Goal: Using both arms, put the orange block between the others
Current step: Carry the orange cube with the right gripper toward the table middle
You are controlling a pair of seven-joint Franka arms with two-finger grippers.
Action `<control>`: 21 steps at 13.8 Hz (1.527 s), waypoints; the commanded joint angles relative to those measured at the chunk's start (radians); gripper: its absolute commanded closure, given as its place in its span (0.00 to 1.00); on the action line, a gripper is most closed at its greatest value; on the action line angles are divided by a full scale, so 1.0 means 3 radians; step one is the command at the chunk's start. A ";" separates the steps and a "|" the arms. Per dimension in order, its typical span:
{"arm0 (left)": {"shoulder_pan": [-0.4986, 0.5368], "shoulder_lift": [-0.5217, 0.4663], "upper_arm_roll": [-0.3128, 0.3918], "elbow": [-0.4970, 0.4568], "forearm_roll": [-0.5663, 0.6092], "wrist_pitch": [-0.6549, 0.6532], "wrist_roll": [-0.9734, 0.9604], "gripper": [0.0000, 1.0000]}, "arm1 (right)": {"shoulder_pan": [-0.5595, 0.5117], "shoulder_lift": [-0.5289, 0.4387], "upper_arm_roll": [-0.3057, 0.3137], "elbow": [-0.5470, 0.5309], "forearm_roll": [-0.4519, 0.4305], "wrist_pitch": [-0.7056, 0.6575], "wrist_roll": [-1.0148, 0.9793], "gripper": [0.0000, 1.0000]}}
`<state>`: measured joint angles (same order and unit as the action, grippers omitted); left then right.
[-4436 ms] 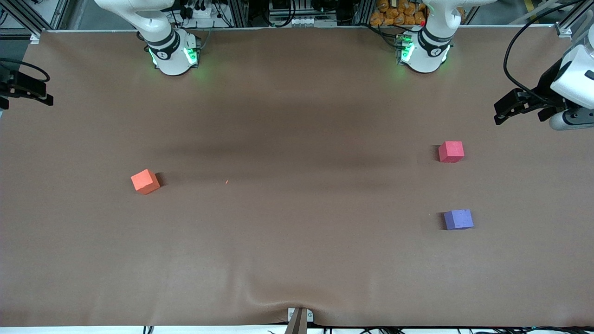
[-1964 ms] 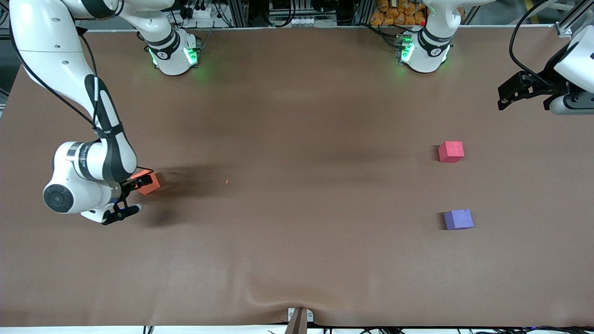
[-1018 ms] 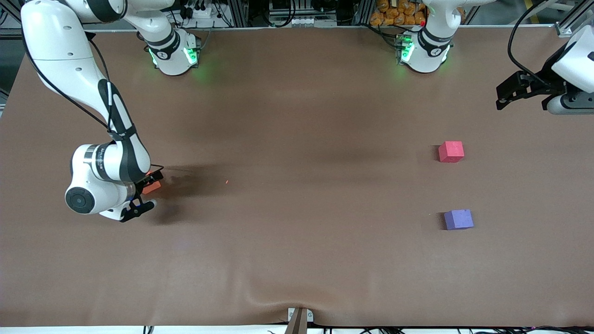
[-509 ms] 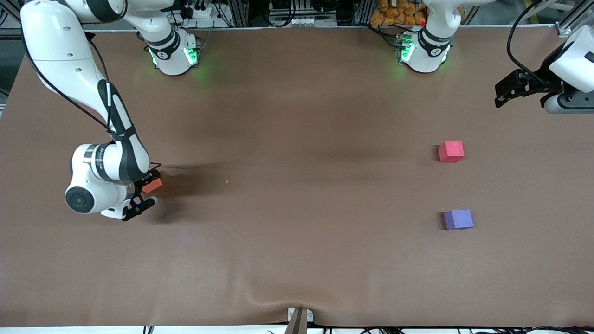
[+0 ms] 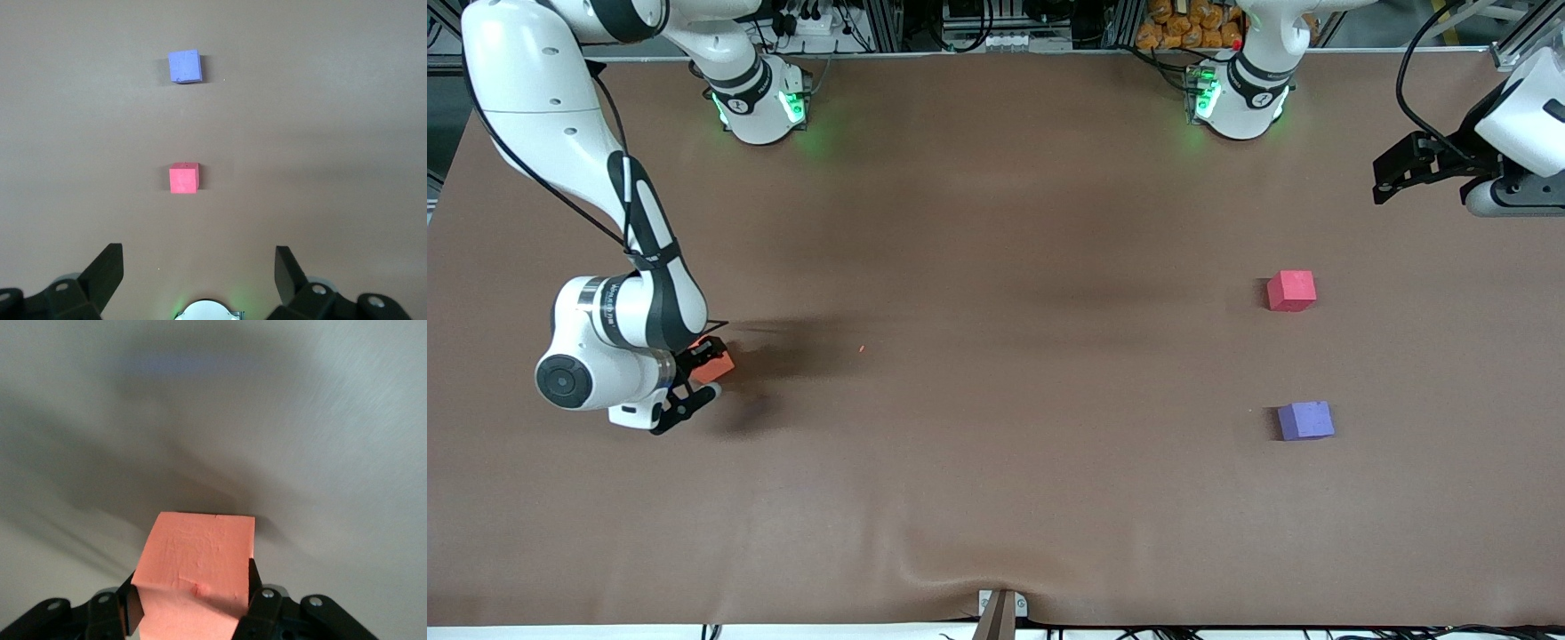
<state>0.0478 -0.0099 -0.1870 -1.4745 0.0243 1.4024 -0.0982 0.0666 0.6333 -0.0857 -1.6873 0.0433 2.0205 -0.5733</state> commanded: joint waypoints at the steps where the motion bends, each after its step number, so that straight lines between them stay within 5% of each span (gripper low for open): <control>1: 0.0020 -0.0023 -0.0006 0.0022 -0.0076 -0.0057 0.0036 0.00 | 0.0176 -0.0147 0.0127 0.0091 0.0218 0.0004 0.0579 0.55; 7: 0.0040 -0.0018 0.0015 0.0022 -0.0204 -0.0052 0.0031 0.00 | 0.1075 -0.0199 0.0132 0.0219 0.0938 0.0030 0.2067 0.57; 15: 0.0030 -0.0003 0.0010 0.0016 -0.0204 -0.0052 0.0031 0.00 | 0.2093 0.0047 0.0127 0.0388 0.1732 0.0617 0.3132 0.57; 21: 0.0025 -0.0003 0.0005 0.0011 -0.0204 -0.0057 0.0036 0.00 | 0.2488 0.0272 0.0122 0.0603 0.2136 0.0878 0.3455 0.52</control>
<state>0.0503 -0.0098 -0.1828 -1.4768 -0.0159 1.4020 -0.0982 0.7893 0.6729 -0.0348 -1.5656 0.6342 2.2663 0.4338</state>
